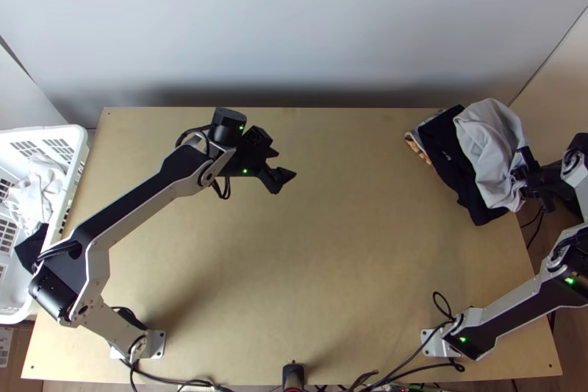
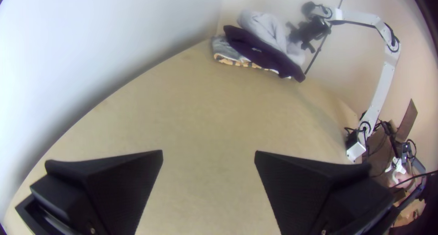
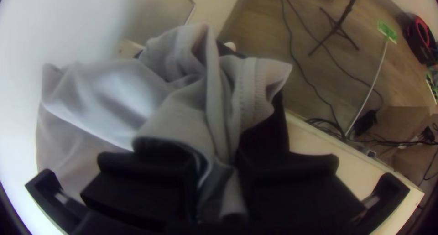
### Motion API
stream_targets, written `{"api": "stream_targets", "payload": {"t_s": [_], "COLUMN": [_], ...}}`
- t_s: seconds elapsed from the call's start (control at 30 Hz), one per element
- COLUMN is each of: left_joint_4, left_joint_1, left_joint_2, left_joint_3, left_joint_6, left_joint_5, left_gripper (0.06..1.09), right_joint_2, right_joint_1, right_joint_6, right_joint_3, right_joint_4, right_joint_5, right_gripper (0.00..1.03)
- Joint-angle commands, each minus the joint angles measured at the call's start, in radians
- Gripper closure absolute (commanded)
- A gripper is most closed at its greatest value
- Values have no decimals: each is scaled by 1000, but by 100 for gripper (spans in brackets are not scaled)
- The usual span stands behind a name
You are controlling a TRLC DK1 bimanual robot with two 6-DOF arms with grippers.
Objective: Fold the t-shirt
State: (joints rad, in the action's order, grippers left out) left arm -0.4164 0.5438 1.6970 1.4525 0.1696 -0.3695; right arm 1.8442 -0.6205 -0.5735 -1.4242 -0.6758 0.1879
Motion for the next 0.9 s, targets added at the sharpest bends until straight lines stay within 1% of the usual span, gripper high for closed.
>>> {"api": "stream_targets", "payload": {"t_s": [0.0, 0.03, 0.1, 0.27, 0.53, 0.77, 0.83, 0.87], "left_joint_4": [1, 1, 2, 8, 16, 21, 21, 21], "left_joint_1": [-1, -1, 1, 2, 5, 5, 2, 2], "left_joint_2": [-7, -7, -7, -3, 0, -5, -8, -8], "left_joint_3": [-17, -18, -18, -18, -24, -38, -40, -41], "left_joint_6": [1, 1, 1, -2, -7, -7, -5, -4], "left_joint_5": [0, -2, -2, -2, -2, 0, 0, 0], "left_gripper": [10, 10, 10, 10, 10, 10, 10, 10], "right_joint_2": [-8, -20, -56, -160, -321, -323, -275, -249], "right_joint_1": [5, 13, 33, 74, 90, 197, 229, 234], "right_joint_6": [34, 40, 58, 66, 38, -3, -16, -42], "right_joint_3": [22, 22, 21, 4, -117, -217, -234, -237], "right_joint_4": [27, 27, 27, 36, 36, 2, -48, -64], "right_joint_5": [21, 38, 39, 39, 22, 22, 50, 81], "right_gripper": [12, 5, 5, 5, 5, 5, 5, 5]}}
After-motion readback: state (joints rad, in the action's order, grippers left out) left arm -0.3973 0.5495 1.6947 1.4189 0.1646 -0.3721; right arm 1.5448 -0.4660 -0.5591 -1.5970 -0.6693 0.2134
